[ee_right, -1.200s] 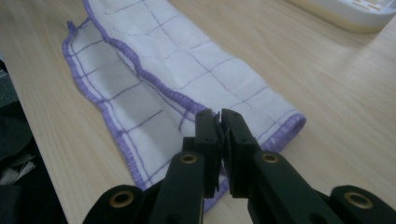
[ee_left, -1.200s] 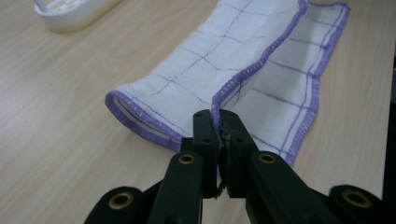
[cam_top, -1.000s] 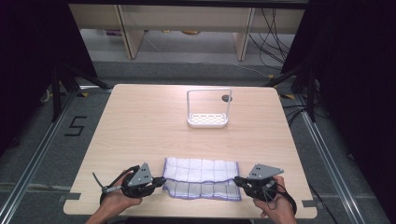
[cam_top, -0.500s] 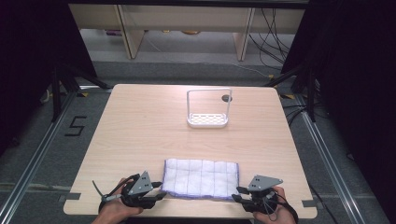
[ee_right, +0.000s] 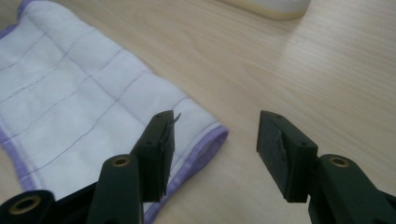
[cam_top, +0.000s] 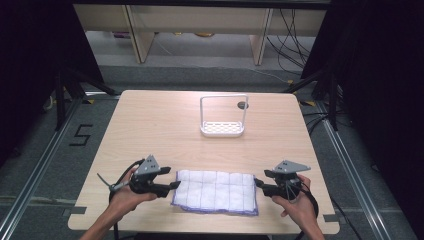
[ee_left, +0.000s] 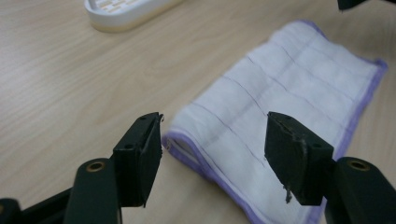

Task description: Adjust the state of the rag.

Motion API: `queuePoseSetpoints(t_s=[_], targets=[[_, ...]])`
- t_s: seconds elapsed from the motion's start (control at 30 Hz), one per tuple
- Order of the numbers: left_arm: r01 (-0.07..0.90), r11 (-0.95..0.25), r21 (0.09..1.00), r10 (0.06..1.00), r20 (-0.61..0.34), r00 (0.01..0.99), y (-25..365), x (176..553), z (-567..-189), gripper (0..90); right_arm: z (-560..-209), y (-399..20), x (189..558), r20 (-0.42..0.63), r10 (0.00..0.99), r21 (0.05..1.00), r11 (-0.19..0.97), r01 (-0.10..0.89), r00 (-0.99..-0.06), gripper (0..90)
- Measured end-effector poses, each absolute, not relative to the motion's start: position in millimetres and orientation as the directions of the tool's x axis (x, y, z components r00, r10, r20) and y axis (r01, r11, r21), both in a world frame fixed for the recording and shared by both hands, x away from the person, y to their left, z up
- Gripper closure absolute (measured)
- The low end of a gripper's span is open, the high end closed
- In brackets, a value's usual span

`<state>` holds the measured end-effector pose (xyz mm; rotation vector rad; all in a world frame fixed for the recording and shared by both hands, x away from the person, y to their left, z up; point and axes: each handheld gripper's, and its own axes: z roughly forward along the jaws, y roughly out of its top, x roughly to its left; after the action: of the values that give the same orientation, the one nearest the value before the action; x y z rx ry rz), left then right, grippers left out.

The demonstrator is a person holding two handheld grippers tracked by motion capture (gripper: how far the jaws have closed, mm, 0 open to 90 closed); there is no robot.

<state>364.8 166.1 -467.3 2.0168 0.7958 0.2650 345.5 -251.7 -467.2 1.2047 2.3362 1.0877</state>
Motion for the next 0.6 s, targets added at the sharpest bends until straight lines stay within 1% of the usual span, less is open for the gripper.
queuePoseSetpoints(t_s=[0.07, 0.13, 0.23, 0.3, 0.37, 0.4, 0.47, 0.57, 0.6], targets=[[0.452, -0.373, 0.811, 0.624, -0.141, 0.769, 163, 377, -466, 36.0, -471, -252, 358, 0.052, 0.785, 0.742, 0.384, 0.550, -0.618, 47.3], [0.476, -0.384, 0.791, 0.623, -0.157, 0.766, 159, 389, -466, 36.3, -473, -249, 365, 0.065, 0.796, 0.725, 0.376, 0.577, -0.602, 47.0], [0.492, -0.421, 0.762, 0.617, -0.157, 0.771, 152, 401, -469, 36.9, -478, -244, 375, 0.053, 0.786, 0.718, 0.399, 0.570, -0.616, 47.0], [0.500, -0.437, 0.748, 0.611, -0.161, 0.775, 150, 408, -474, 37.2, -479, -241, 377, 0.062, 0.792, 0.697, 0.401, 0.594, -0.607, 47.0], [0.505, -0.452, 0.735, 0.615, -0.153, 0.773, 147, 412, -479, 37.9, -482, -238, 379, 0.058, 0.785, 0.696, 0.411, 0.588, -0.617, 47.0], [0.497, -0.484, 0.720, 0.606, -0.134, 0.784, 148, 413, -480, 38.3, -481, -237, 379, 0.067, 0.789, 0.685, 0.409, 0.603, -0.611, 46.8], [0.498, -0.498, 0.710, 0.603, -0.130, 0.787, 146, 414, -484, 39.3, -483, -235, 379, 0.056, 0.784, 0.689, 0.418, 0.592, -0.618, 46.0], [0.499, -0.522, 0.692, 0.598, -0.120, 0.793, 145, 415, -490, 40.6, -483, -234, 378, 0.066, 0.787, 0.675, 0.417, 0.608, -0.613, 46.1], [0.501, -0.528, 0.686, 0.600, -0.116, 0.791, 144, 415, -492, 40.7, -486, -234, 379, 0.055, 0.781, 0.675, 0.430, 0.600, -0.622, 46.1]])
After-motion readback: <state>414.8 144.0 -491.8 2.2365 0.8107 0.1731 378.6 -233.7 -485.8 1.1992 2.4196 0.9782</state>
